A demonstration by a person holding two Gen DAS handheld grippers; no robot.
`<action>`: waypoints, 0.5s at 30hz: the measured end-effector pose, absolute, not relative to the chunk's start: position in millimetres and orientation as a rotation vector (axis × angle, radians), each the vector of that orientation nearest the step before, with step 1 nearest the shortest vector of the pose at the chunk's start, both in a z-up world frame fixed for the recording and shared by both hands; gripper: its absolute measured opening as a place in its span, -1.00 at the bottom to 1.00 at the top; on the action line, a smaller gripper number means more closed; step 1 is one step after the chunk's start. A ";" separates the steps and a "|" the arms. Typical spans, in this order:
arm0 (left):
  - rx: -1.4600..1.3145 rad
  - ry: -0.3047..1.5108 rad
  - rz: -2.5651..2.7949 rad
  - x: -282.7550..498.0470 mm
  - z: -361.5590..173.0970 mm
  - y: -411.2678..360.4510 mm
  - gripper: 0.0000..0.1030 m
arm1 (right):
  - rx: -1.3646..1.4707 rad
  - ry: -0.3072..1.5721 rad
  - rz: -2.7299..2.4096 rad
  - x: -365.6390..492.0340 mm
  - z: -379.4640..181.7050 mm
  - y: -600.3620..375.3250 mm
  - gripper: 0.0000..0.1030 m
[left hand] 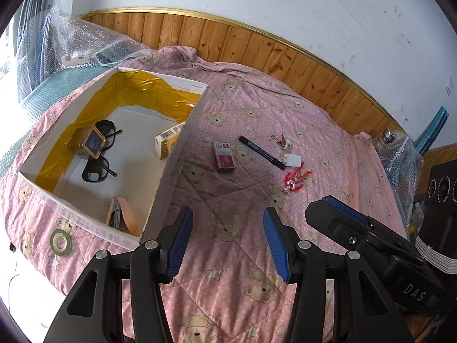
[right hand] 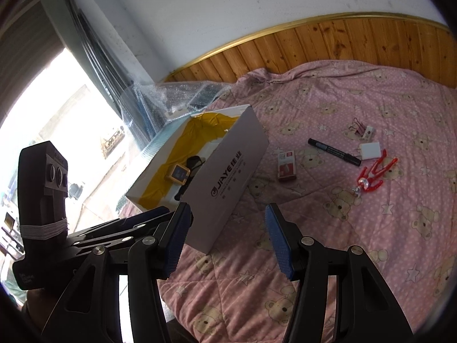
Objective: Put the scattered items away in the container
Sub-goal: 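Withdraw both tools from the box toward the remaining items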
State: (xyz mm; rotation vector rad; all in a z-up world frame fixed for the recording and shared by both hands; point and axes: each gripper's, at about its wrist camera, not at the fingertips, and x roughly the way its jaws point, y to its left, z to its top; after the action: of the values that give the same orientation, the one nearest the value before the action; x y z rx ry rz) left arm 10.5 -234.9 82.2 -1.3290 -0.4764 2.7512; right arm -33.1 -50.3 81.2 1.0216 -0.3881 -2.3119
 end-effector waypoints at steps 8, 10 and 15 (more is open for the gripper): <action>-1.339 -0.409 2.688 8.7 76.3 -199.3 0.04 | 1.061 -0.471 -2.353 -19.7 65.5 -13.4 0.07; -1.343 -0.395 2.680 8.0 74.8 -192.8 0.04 | 1.065 -0.483 -2.362 -17.3 62.7 -6.2 0.07; -1.350 -0.377 2.664 4.7 70.1 -181.4 0.04 | 1.081 -0.501 -2.375 -14.5 56.8 5.0 0.07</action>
State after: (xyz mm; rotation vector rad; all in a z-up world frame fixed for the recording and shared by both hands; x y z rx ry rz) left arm 4.7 -181.4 70.1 -1.3503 -0.3766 2.6637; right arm -14.5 5.0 56.8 1.0813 -0.5012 -2.3748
